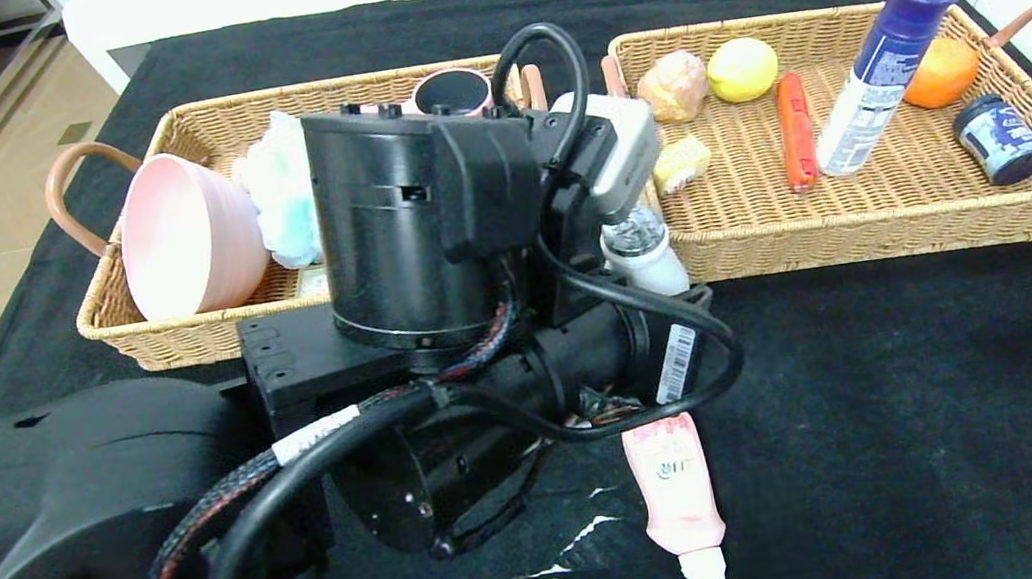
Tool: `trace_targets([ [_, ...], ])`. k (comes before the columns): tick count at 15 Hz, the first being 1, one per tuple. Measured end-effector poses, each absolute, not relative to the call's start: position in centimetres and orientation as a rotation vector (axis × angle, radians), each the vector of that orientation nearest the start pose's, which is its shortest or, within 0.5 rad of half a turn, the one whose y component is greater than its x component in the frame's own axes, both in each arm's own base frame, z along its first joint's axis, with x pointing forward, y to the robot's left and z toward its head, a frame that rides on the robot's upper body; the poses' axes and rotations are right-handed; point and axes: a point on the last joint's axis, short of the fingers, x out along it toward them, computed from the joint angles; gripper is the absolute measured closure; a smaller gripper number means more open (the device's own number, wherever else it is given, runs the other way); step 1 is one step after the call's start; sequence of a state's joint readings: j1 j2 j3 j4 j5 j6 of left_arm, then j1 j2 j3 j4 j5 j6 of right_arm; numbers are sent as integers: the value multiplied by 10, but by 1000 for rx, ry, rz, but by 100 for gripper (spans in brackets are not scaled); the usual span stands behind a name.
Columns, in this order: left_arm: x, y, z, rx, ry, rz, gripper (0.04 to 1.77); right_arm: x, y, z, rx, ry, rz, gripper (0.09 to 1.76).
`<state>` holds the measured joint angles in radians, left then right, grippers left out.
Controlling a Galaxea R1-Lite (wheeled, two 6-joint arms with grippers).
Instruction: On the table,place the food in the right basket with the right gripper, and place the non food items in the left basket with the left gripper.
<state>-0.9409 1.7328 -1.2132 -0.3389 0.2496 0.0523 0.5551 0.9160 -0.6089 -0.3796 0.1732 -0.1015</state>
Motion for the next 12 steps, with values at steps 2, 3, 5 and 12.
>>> trace_targets([
  [2, 202, -284, 260, 159, 126, -723, 93, 88, 58, 268, -81, -126, 713, 14],
  [3, 201, -291, 261, 166, 128, -736, 93, 88, 57, 269, -79, -134, 709, 14],
  [5, 203, -304, 265, 172, 123, -756, 94, 85, 55, 273, -76, -151, 701, 14],
  [12, 213, -350, 272, 171, 93, -851, 93, 79, 50, 281, -69, -198, 679, 14],
])
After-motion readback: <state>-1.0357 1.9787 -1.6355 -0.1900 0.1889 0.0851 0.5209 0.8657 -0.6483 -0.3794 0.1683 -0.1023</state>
